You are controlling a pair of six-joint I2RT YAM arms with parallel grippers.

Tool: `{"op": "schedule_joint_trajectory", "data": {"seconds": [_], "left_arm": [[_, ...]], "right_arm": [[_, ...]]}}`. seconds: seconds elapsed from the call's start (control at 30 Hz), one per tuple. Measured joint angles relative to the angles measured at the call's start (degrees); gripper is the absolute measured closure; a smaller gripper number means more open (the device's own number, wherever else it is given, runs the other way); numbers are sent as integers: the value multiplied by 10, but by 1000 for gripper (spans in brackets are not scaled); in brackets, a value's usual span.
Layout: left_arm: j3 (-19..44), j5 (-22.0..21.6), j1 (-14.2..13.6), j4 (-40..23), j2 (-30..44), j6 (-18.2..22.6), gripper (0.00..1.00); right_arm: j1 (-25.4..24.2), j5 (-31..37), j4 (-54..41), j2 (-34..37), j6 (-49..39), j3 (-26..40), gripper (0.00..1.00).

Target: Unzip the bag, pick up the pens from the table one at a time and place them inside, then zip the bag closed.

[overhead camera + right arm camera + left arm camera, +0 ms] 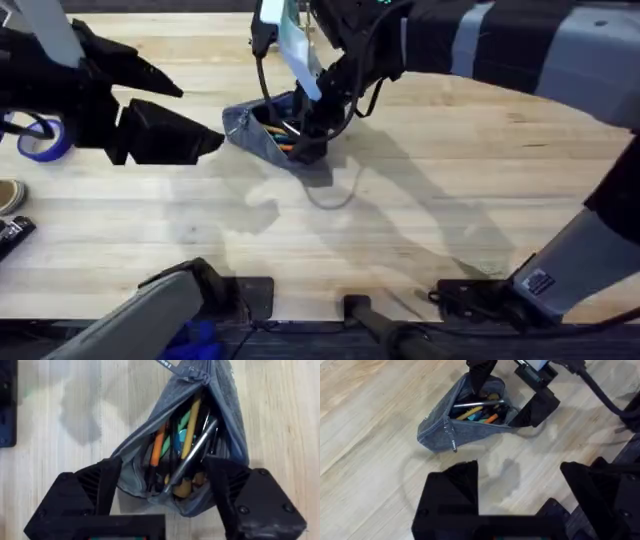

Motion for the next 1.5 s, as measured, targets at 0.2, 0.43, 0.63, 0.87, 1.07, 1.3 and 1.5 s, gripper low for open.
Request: {"op": "schedule_joint_trajectory", "data": {"seconds": [0.2,0.43,0.63,0.87,1.07,1.3,1.5], "left_arm": [[0,0,0,0,0,0,6],[0,0,0,0,0,0,6],[0,0,0,0,0,0,6],[0,0,0,0,0,0,6],[0,0,0,0,0,0,6],[0,0,0,1,0,0,6],[0,0,0,4,0,0,6]], "right_arm": [[0,0,2,0,7,0,6],[0,-1,18,0,43,0,5],[0,-1,19,0,56,0,5],[0,19,17,-21,101,8,6],[1,92,17,-37,195,51,5],[1,163,-54,-37,251,82,5],[1,185,-104,-37,283,117,5]]}}
